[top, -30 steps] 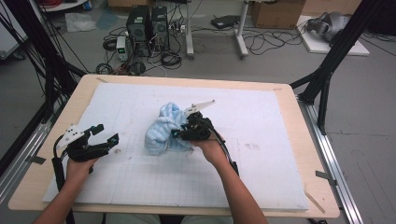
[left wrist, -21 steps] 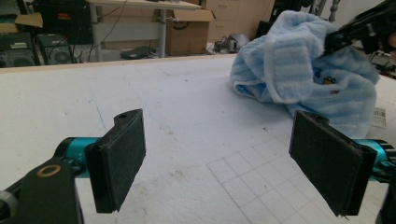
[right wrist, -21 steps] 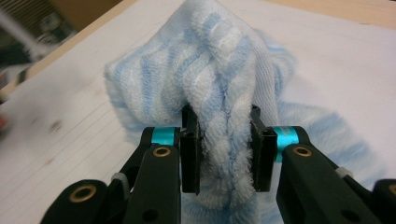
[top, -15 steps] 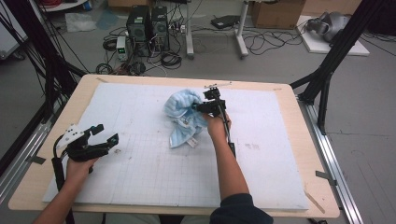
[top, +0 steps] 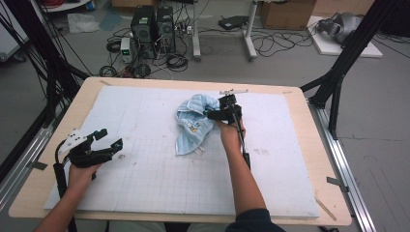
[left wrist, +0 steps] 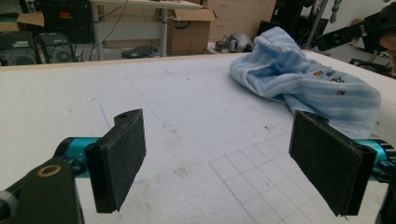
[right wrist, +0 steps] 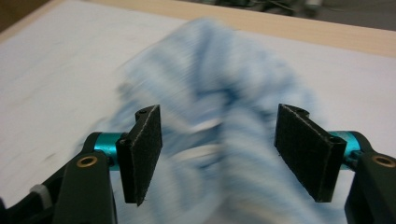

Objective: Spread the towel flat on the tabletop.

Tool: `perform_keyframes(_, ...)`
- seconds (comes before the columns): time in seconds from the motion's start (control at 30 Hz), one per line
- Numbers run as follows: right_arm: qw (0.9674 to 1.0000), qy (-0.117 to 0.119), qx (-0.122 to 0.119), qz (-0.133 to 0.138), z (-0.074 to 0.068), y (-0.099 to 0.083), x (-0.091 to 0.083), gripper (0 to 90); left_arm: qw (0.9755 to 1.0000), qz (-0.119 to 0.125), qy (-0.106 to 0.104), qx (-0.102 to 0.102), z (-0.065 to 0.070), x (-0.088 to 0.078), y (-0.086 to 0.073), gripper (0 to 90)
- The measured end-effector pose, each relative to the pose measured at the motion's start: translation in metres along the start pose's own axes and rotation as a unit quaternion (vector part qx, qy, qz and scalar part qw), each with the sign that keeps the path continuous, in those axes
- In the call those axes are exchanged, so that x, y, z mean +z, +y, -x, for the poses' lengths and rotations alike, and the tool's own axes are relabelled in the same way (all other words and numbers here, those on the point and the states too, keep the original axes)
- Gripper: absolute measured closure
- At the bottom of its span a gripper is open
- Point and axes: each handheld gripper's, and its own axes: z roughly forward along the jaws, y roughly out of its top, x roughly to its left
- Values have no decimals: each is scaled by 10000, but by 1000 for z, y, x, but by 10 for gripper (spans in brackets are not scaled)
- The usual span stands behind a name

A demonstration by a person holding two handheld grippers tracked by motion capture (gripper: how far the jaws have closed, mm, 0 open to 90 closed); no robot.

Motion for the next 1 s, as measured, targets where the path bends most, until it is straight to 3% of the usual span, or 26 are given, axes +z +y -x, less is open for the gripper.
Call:
perform_keyframes(0.03,10000,0,0,0,0,0,0,308,10000,-14,-12,21,0,0,0,190)
perform_keyframes(0.07,9993,317,-196,-100,-11,-5,1,297,10000,-13,-17,22,0,0,0,191)
perform_keyframes(0.1,9985,401,-333,-190,-17,-8,3,290,10000,-16,-28,19,1,1,0,191)
perform_keyframes(0.17,9975,466,-449,-295,-22,-10,7,285,10000,-11,-36,32,2,1,1,191)
perform_keyframes(0.2,9952,589,-577,-535,-29,-15,17,265,10000,-11,-40,37,2,1,1,191)
perform_keyframes(0.27,9940,628,-597,-668,-32,-18,23,258,10000,-5,-46,38,2,1,1,190)
perform_keyframes(0.33,9881,709,-785,-1114,-39,-26,41,363,10000,-4,-40,23,2,1,1,191)
perform_keyframes(0.37,9881,709,-785,-1114,-39,-26,41,363,10000,-5,-39,35,1,0,1,191)
perform_keyframes(0.4,9860,770,-857,-1208,-41,-29,44,388,10000,-2,-25,26,1,0,1,191)
perform_keyframes(0.43,9863,758,-937,-1127,-43,-32,43,502,10000,5,-18,4,0,0,1,191)
perform_keyframes(0.5,9821,1141,-903,-1194,-45,-34,36,642,10000,7,-2,2,-1,-1,1,191)
perform_keyframes(0.53,9821,1141,-903,-1194,-45,-34,36,642,10000,17,7,-15,-1,-1,0,191)
perform_keyframes(0.7,9717,1898,-854,-1115,-55,-57,16,662,10000,9,1,18,0,-1,1,191)
perform_keyframes(0.77,9711,1962,-830,-1080,-58,-62,12,662,10000,9,5,13,1,-1,1,191)
perform_keyframes(0.9,9653,2171,-1038,-1011,-73,-75,-10,660,10000,8,-9,21,1,0,1,191)
perform_keyframes(1.0,9642,2155,-1156,-1028,-78,-79,-17,664,10000,16,7,11,1,0,2,191)
